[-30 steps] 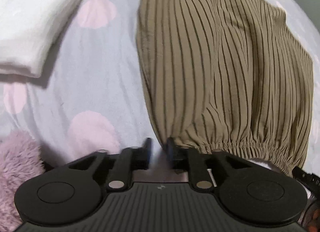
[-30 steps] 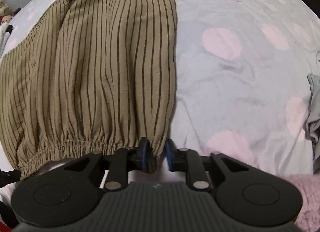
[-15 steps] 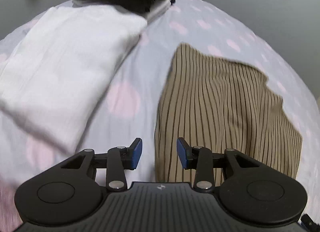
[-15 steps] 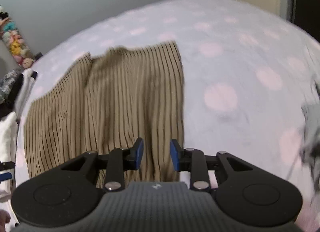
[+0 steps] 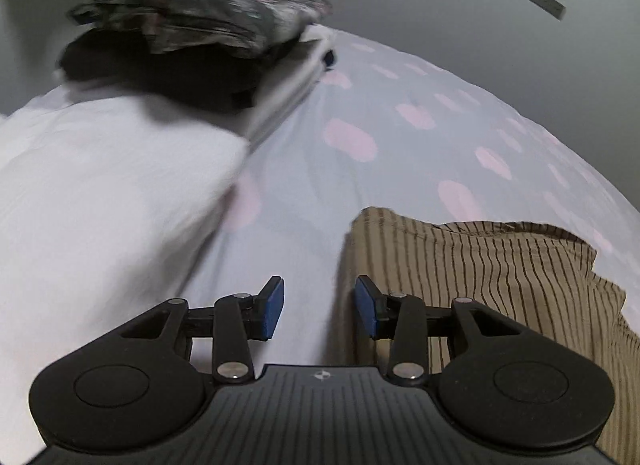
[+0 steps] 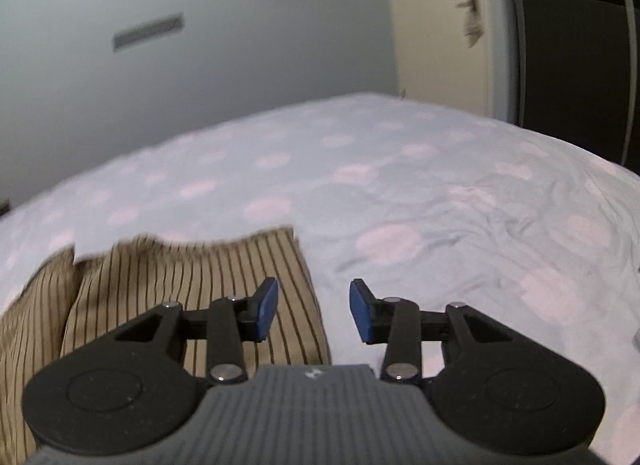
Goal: Fold clothes
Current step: 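Move the left gripper toward the garment's waistband corner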
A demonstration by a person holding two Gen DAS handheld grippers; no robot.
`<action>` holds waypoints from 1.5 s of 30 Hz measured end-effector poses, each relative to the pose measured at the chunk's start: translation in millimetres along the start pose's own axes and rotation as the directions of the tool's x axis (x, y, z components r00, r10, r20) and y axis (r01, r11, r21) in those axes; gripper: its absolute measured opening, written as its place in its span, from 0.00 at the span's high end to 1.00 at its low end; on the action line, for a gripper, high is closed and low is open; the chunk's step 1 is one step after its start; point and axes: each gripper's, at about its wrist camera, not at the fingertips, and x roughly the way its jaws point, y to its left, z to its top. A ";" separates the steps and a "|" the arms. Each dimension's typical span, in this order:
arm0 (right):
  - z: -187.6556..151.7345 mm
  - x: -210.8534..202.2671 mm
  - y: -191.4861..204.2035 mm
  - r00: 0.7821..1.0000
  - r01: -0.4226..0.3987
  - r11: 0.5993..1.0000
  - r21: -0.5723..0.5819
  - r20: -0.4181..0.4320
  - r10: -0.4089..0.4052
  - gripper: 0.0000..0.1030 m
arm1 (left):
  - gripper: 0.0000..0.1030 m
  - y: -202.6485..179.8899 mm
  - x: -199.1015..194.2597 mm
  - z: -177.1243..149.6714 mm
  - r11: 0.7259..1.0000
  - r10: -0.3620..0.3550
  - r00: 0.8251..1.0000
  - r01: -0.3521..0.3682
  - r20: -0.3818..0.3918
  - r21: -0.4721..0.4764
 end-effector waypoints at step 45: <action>-27.8 31.4 8.8 0.992 0.020 1.000 -0.001 -0.123 -0.020 0.57 | 0.60 -21.2 20.6 -2.3 0.997 -0.066 0.995 0.064 0.073 0.030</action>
